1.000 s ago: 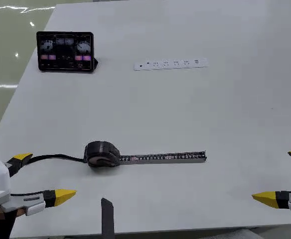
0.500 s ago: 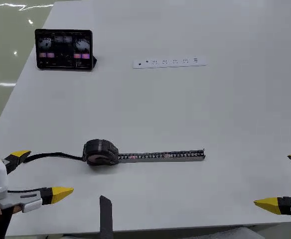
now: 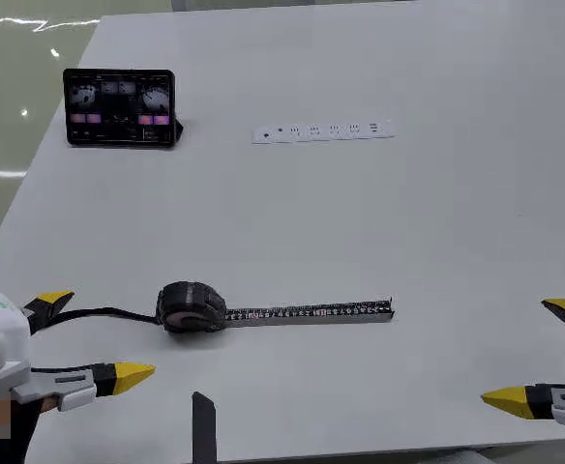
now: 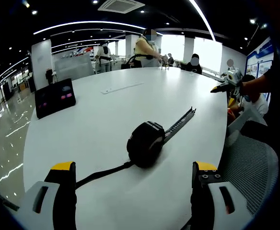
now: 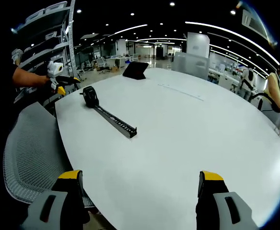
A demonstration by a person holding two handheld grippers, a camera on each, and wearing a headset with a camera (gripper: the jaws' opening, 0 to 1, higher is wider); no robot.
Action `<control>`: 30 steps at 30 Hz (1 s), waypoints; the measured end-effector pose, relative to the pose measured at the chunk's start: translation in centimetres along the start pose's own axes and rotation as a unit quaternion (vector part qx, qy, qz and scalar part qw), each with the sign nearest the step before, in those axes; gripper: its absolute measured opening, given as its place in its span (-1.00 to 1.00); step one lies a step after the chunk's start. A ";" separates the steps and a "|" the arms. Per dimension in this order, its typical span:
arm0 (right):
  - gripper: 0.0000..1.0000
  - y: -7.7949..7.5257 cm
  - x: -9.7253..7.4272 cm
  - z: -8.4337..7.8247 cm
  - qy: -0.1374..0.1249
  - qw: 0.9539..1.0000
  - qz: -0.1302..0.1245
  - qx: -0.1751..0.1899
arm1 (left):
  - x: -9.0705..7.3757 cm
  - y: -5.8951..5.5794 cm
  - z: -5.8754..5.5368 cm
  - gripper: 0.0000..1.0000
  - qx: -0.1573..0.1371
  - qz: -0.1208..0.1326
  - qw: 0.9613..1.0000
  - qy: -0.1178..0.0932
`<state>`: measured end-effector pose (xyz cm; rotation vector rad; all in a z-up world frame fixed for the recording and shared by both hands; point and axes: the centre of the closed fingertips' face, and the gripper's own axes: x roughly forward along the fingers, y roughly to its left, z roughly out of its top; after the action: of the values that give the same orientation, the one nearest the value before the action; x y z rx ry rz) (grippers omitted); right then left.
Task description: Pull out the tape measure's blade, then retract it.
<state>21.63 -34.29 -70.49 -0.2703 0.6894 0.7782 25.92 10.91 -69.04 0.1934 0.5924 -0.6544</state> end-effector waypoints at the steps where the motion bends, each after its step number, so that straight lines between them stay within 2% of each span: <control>1: 0.98 0.1 0.1 0.0 0.000 1.000 0.000 -0.001 | 0.0 0.0 0.0 0.98 0.000 0.001 1.000 0.000; 10: 0.98 0.4 0.3 -0.2 0.003 1.000 0.004 0.001 | 0.3 0.0 0.2 0.98 -0.002 0.002 1.000 -0.002; 22: 0.98 0.6 0.6 0.5 0.002 1.000 0.011 -0.007 | 0.7 -0.3 0.8 0.98 0.001 0.004 1.000 -0.005; 30: 0.98 0.1 0.9 1.3 -0.002 1.000 0.013 -0.017 | 0.7 -0.6 0.5 0.98 -0.001 0.000 1.000 0.002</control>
<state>22.59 -33.11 -70.10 -0.2913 0.6769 0.8151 26.18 9.91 -69.06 0.1927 0.5969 -0.6537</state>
